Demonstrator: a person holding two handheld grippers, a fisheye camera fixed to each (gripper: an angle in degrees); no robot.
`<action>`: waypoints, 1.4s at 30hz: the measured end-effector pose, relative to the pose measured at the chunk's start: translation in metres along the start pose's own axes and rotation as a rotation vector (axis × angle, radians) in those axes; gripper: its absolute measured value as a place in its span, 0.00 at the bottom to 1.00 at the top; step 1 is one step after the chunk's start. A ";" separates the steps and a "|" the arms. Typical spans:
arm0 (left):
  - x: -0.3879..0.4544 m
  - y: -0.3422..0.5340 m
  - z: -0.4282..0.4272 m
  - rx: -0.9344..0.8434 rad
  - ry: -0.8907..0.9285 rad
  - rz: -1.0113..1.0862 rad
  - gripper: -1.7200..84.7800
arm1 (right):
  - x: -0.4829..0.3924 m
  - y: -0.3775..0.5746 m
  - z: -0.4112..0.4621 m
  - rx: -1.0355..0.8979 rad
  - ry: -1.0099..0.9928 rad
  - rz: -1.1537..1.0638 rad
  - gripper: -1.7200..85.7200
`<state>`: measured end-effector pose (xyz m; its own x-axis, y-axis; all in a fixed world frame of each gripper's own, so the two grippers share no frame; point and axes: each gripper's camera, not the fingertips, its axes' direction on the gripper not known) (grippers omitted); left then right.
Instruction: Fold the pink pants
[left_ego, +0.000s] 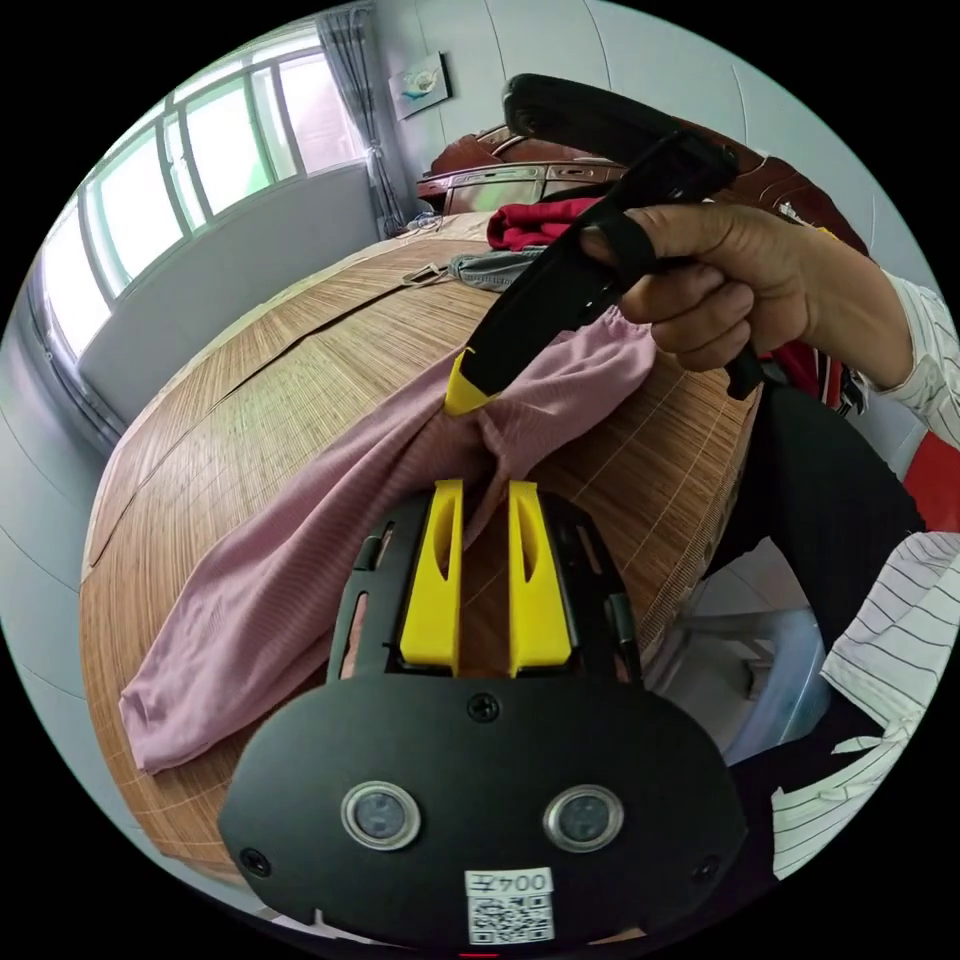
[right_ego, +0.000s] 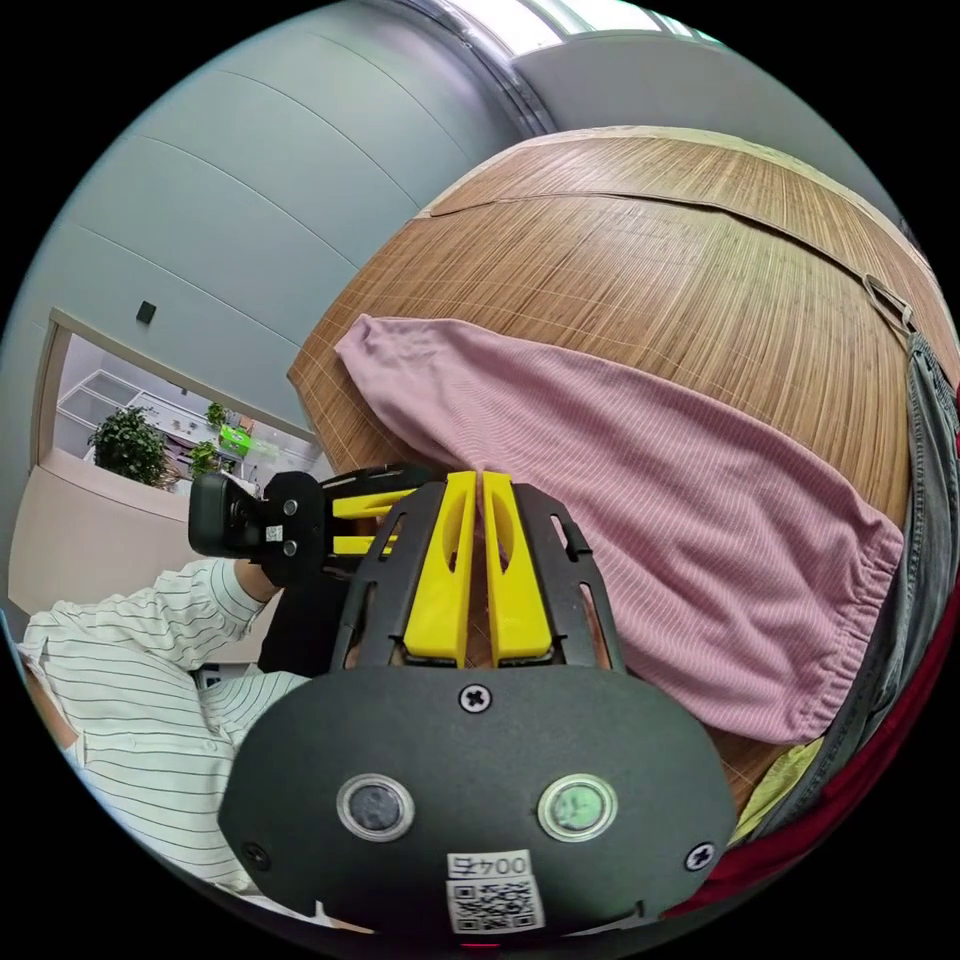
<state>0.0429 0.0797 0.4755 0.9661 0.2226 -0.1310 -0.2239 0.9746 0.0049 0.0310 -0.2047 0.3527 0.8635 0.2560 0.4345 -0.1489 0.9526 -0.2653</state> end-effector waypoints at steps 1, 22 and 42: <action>0.005 -0.004 -0.004 -0.010 0.003 -0.002 0.08 | 0.001 0.001 0.001 -0.002 0.003 -0.007 0.03; 0.016 0.026 -0.070 0.026 0.145 -0.397 0.04 | 0.038 -0.133 0.105 -0.161 0.501 -0.377 0.14; 0.001 0.030 -0.128 0.055 0.217 -0.429 0.04 | 0.078 -0.146 0.138 -0.211 0.458 -0.371 0.02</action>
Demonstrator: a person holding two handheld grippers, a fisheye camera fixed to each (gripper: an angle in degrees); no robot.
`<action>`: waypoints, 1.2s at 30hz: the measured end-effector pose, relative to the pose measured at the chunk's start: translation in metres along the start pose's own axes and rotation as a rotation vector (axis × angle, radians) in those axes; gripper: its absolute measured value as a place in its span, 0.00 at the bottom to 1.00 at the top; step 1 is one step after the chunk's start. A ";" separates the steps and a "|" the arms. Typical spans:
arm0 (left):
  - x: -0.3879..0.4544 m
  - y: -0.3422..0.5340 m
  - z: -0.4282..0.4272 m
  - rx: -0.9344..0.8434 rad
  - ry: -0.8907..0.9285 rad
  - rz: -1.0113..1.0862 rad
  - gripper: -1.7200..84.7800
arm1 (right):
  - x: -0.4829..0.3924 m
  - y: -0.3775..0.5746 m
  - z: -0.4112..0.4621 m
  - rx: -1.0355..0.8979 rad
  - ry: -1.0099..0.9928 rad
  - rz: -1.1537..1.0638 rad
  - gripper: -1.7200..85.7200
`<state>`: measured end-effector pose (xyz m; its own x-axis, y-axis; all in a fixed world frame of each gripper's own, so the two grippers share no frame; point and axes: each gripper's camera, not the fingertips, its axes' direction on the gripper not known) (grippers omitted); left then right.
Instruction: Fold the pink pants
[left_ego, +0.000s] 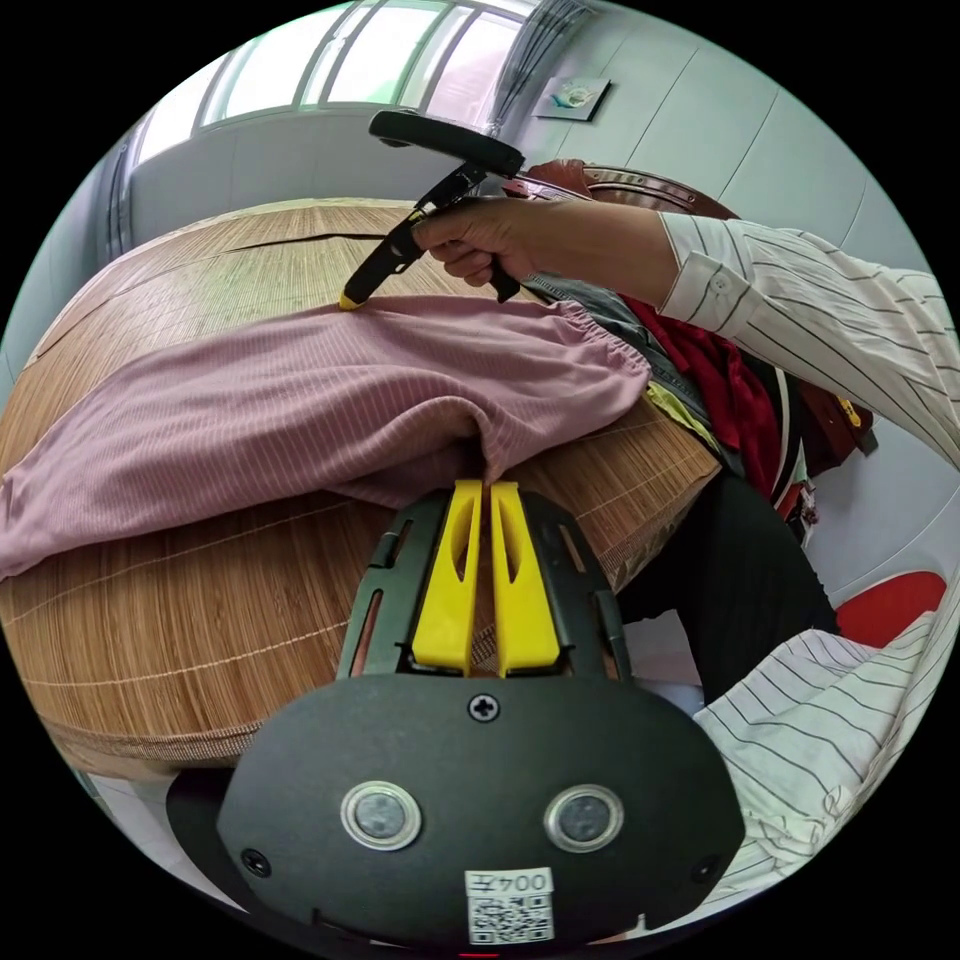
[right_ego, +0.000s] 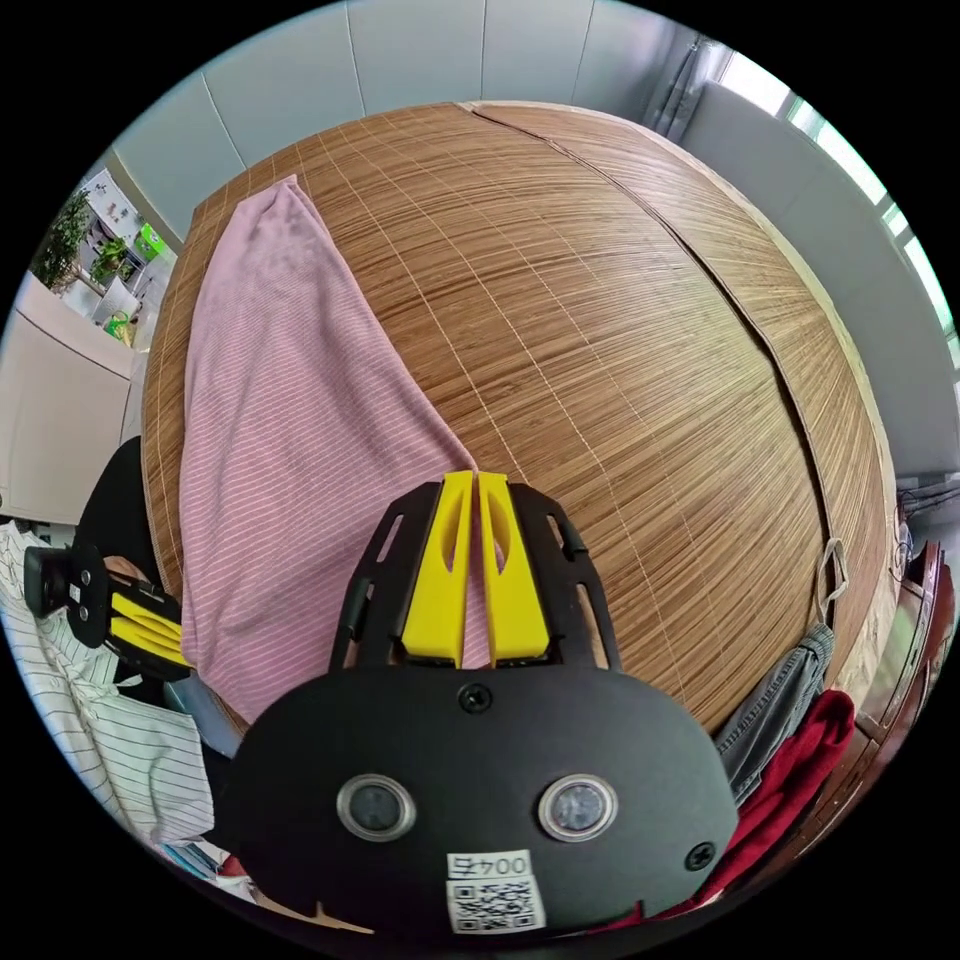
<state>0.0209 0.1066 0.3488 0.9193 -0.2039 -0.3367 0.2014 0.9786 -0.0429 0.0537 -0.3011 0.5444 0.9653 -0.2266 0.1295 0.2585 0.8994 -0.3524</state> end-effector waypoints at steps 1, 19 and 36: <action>0.001 0.000 -0.004 0.001 -0.001 0.000 0.04 | 0.002 0.002 0.003 0.000 -0.001 0.020 0.02; -0.014 -0.039 -0.150 0.172 -0.012 -0.172 0.02 | -0.077 0.258 -0.057 0.208 -0.127 0.204 0.11; -0.025 -0.180 -0.135 0.012 -0.047 0.007 0.02 | -0.083 0.432 -0.038 0.134 0.001 0.351 0.12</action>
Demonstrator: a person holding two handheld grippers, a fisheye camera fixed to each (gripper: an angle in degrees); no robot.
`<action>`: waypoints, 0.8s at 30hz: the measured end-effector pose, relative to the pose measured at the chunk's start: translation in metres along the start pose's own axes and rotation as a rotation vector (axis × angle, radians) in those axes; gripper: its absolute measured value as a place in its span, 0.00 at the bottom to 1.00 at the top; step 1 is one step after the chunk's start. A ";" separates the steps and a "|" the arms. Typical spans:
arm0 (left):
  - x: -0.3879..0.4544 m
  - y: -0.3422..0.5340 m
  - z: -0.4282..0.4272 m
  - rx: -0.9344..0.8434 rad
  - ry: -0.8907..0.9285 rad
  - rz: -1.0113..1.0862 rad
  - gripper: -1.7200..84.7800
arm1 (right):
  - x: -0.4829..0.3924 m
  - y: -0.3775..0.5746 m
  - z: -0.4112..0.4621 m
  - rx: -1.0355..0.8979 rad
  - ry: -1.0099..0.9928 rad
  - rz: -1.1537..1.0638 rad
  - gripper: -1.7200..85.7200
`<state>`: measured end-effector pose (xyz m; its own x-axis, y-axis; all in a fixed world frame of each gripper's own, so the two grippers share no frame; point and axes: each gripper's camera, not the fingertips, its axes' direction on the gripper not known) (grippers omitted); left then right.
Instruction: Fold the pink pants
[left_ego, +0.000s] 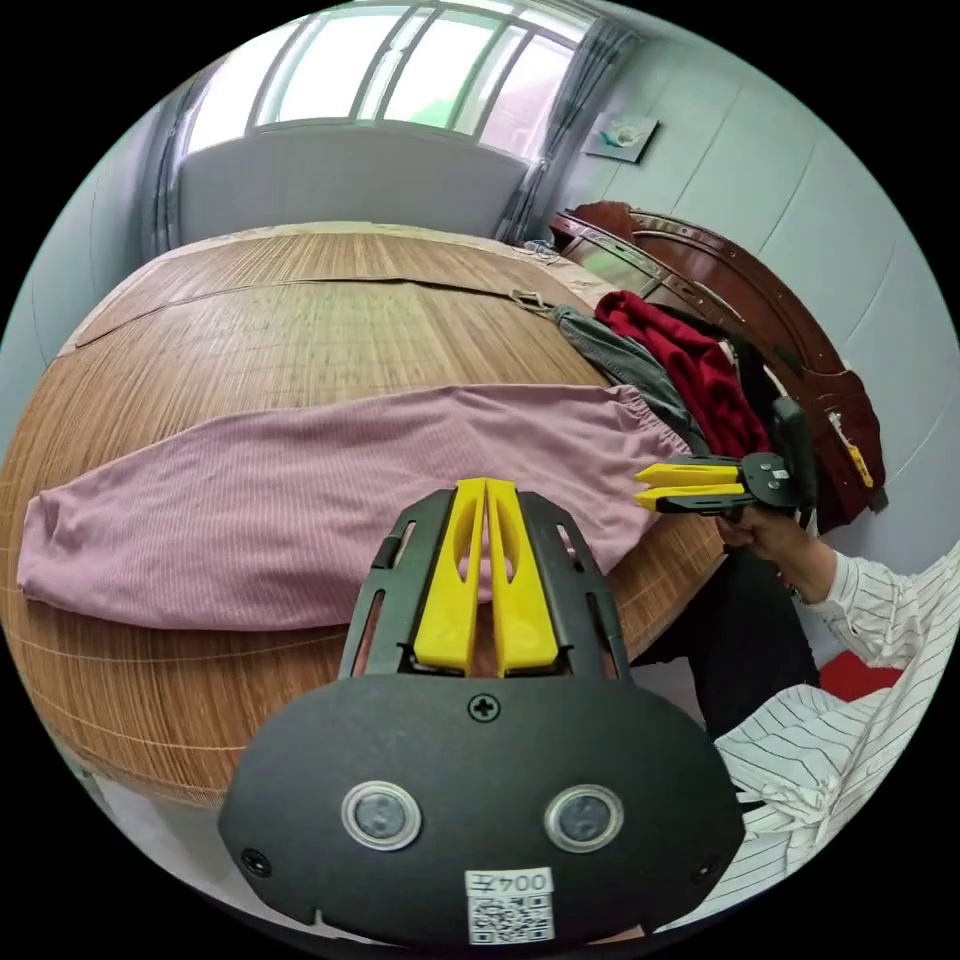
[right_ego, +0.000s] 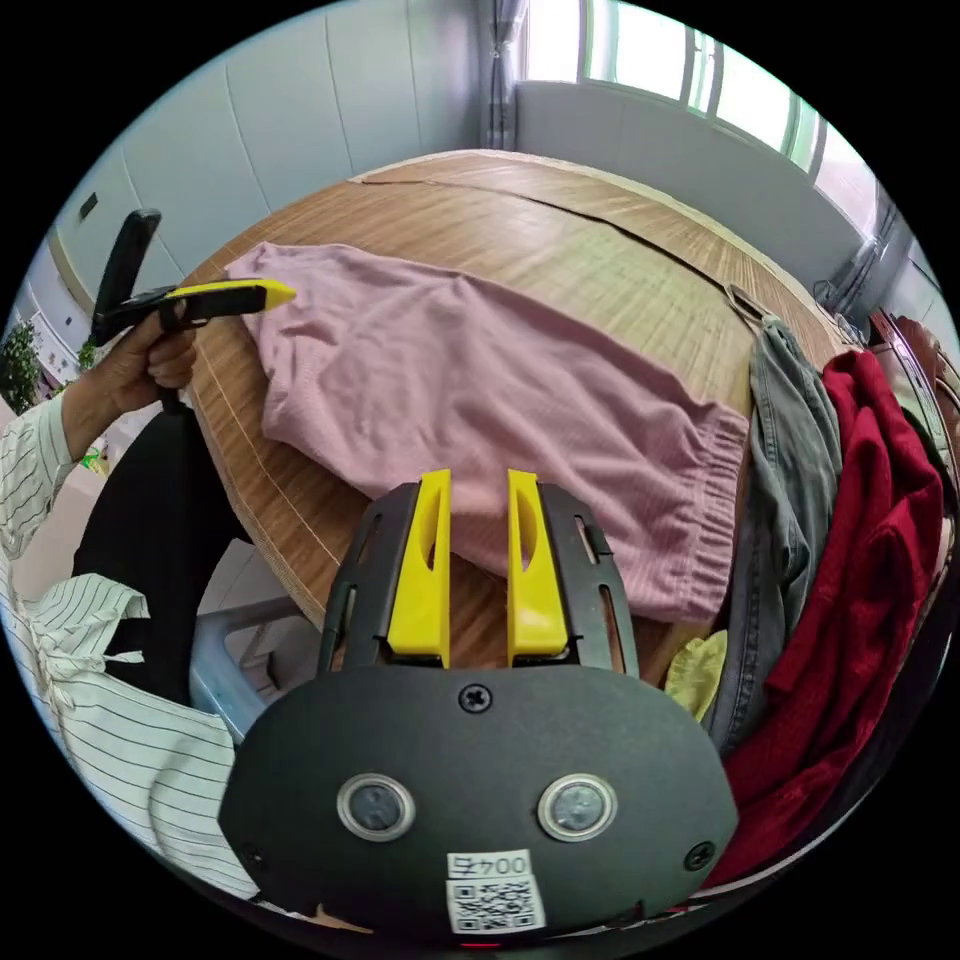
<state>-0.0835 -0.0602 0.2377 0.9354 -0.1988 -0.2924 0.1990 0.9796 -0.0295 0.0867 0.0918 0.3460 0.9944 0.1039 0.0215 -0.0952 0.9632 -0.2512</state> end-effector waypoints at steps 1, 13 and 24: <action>0.013 -0.003 0.018 -0.090 0.002 0.061 0.02 | 0.004 0.007 -0.004 0.050 -0.021 0.011 0.12; 0.087 -0.088 0.003 -0.019 0.019 0.183 0.02 | 0.157 0.045 -0.069 0.110 0.019 0.337 0.13; 0.136 -0.289 0.079 -0.036 0.042 0.360 0.06 | 0.118 0.162 -0.076 0.119 -0.006 0.409 0.15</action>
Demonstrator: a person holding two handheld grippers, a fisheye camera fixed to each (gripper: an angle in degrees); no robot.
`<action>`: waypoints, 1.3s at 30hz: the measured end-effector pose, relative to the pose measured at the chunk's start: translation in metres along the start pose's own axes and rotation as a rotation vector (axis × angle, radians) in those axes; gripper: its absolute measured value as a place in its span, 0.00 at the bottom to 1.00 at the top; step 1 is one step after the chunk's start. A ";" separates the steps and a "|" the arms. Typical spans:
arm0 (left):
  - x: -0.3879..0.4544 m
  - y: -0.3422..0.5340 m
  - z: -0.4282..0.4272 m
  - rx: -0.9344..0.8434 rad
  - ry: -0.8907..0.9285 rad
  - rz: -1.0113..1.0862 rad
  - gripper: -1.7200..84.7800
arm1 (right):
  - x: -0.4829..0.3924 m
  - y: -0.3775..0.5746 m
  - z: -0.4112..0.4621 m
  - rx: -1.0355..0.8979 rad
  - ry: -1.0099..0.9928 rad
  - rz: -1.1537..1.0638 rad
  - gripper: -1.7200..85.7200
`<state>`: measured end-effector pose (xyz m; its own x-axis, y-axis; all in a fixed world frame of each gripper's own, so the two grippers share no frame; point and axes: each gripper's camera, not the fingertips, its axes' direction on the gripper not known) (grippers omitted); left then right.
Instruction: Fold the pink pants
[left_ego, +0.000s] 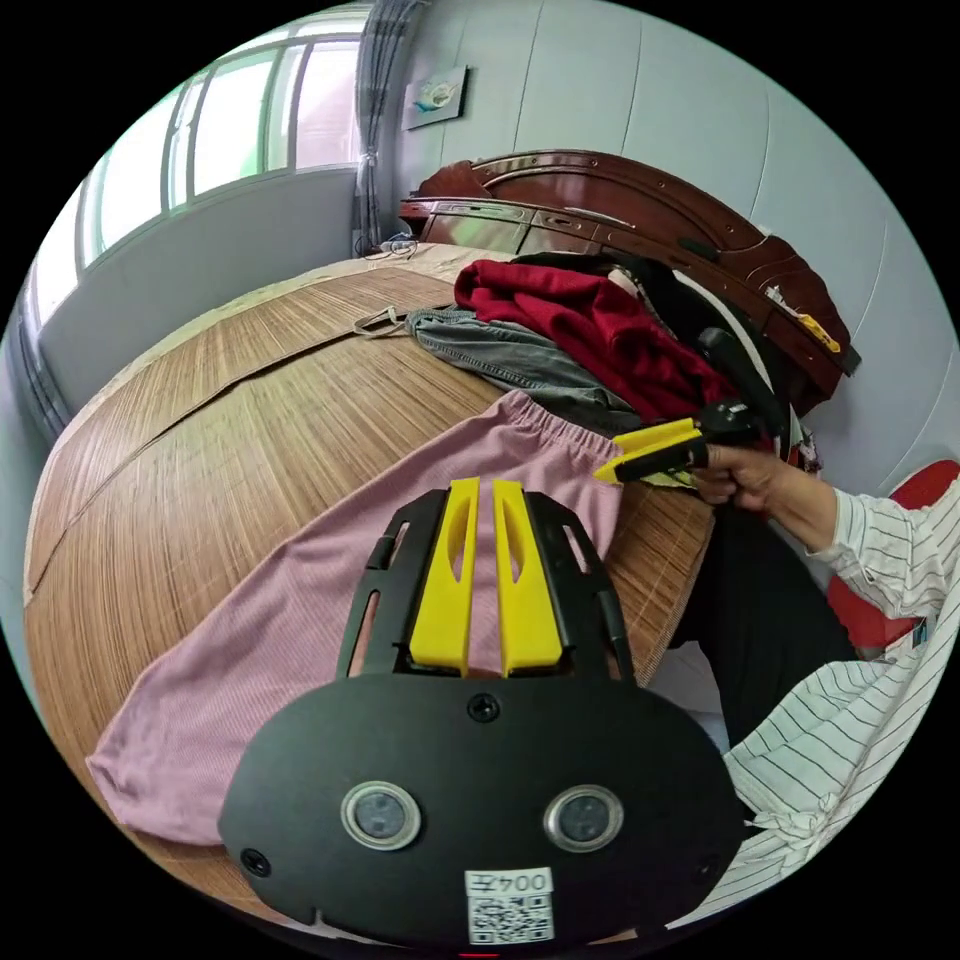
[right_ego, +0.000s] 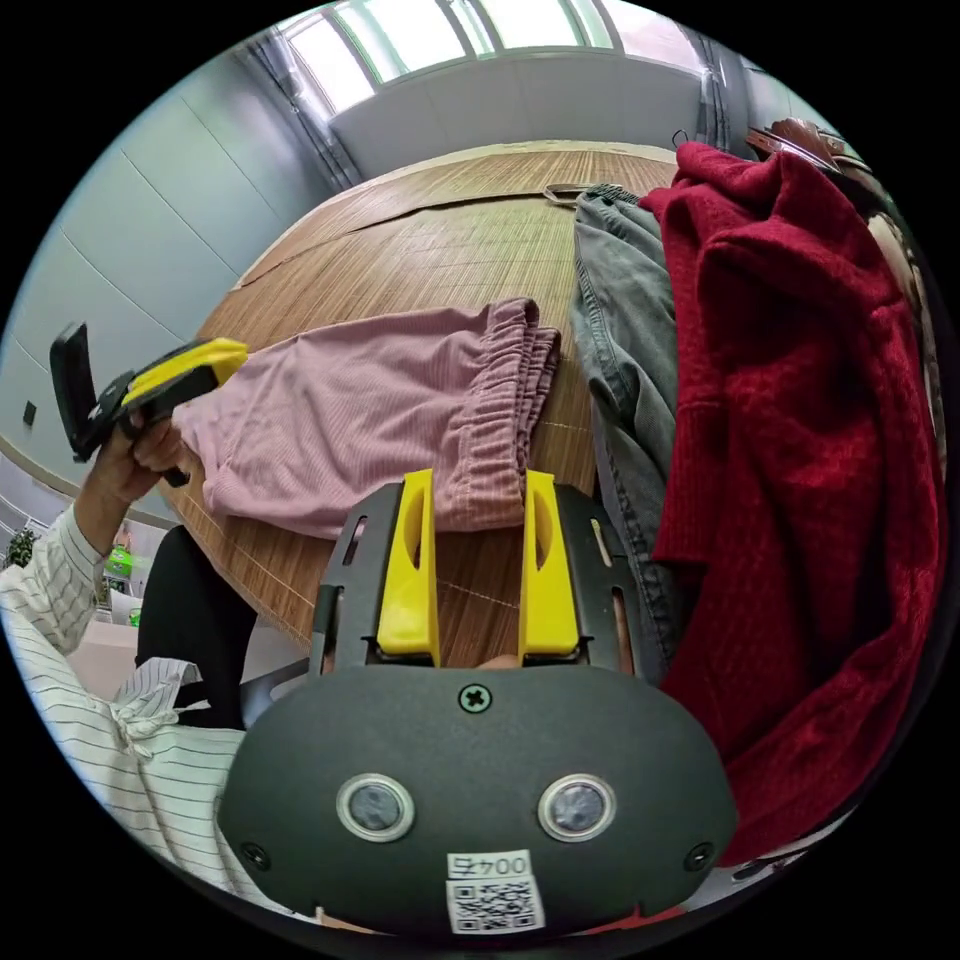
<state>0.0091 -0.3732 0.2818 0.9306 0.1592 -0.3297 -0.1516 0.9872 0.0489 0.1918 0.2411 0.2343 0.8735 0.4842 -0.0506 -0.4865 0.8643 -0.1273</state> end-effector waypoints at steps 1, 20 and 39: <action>-0.005 -0.026 0.021 -0.026 0.004 0.011 0.08 | -0.004 0.004 -0.004 0.025 0.024 -0.013 0.14; -0.052 -0.218 0.237 -0.238 0.306 0.101 0.16 | -0.043 0.054 -0.045 0.154 0.155 -0.108 0.14; -0.061 -0.190 0.307 -0.277 0.377 0.151 0.07 | -0.094 0.038 -0.070 0.127 0.212 -0.063 0.12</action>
<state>0.0835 -0.5689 0.5823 0.7134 0.2376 -0.6592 -0.4061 0.9068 -0.1126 0.0921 0.2191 0.1653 0.8800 0.4010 -0.2545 -0.4174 0.9086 -0.0117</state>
